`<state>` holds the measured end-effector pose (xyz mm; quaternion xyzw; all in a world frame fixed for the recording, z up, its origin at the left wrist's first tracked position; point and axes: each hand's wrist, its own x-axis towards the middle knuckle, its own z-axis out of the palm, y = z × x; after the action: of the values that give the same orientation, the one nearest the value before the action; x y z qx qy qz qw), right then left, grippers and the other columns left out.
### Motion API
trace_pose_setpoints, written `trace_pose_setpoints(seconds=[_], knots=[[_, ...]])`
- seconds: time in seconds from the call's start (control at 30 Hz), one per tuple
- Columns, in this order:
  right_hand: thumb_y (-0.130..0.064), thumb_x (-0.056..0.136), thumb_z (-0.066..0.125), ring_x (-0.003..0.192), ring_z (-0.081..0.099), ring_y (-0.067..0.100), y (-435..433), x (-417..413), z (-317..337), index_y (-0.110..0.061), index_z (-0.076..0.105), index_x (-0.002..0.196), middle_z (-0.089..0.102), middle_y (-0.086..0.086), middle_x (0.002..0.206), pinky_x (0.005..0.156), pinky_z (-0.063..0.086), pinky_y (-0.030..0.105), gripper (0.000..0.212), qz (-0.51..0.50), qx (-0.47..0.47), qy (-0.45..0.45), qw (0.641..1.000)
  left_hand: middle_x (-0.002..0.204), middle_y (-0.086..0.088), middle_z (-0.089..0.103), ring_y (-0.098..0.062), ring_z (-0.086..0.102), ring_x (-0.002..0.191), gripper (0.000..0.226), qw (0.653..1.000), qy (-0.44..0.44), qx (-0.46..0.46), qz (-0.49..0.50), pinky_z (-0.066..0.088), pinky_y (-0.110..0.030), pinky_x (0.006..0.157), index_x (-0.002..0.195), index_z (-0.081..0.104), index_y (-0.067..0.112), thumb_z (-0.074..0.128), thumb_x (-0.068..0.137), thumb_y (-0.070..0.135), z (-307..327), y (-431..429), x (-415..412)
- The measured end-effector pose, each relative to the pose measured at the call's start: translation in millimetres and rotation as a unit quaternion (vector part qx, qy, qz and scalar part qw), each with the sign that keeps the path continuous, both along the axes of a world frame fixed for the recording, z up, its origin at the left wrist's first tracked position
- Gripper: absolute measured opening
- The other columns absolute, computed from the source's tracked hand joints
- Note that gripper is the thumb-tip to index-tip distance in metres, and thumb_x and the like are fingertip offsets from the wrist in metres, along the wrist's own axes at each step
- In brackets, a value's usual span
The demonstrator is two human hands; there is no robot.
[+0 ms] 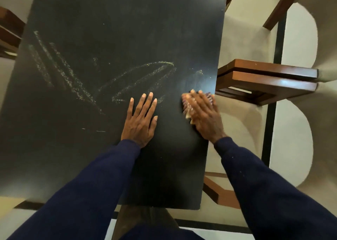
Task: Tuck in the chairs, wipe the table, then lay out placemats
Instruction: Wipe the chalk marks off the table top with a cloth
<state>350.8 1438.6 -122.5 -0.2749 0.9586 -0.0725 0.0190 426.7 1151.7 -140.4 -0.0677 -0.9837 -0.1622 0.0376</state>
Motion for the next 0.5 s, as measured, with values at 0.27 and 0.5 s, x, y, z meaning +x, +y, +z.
trace_pose_setpoints(seconds=[0.27, 0.5], knots=[[-0.04, 0.106, 0.033, 0.164, 0.018, 0.033, -90.7, -45.5, -0.3, -0.023, 0.028, 0.169, 0.024, 0.008, 0.176, 0.128, 0.014, 0.07, 0.065, -0.144, -0.011, -0.011, 0.989, 0.177, -0.009, 0.018, -0.027, 0.014, 0.164, 0.061, 1.0, -0.004, 0.004, 0.009, 0.016, -0.062, 0.129, 0.167, 0.028, 0.01, 0.041, 0.111, 0.03, 3.5, -0.8, 1.6], [-0.039, 0.099, 0.061, 0.166, 0.009, 0.03, -62.3, 46.0, 0.9, -0.022, 0.025, 0.17, 0.015, 0.006, 0.179, 0.129, 0.012, 0.068, 0.081, 0.108, 0.012, -0.008, 0.994, 0.177, -0.008, 0.017, -0.026, 0.013, 0.164, 0.061, 0.995, -0.02, 0.012, 0.101, 0.014, -0.061, 0.13, 0.168, 0.027, 0.011, 0.039, 0.111, 0.031, 4.9, -35.5, 37.1]])
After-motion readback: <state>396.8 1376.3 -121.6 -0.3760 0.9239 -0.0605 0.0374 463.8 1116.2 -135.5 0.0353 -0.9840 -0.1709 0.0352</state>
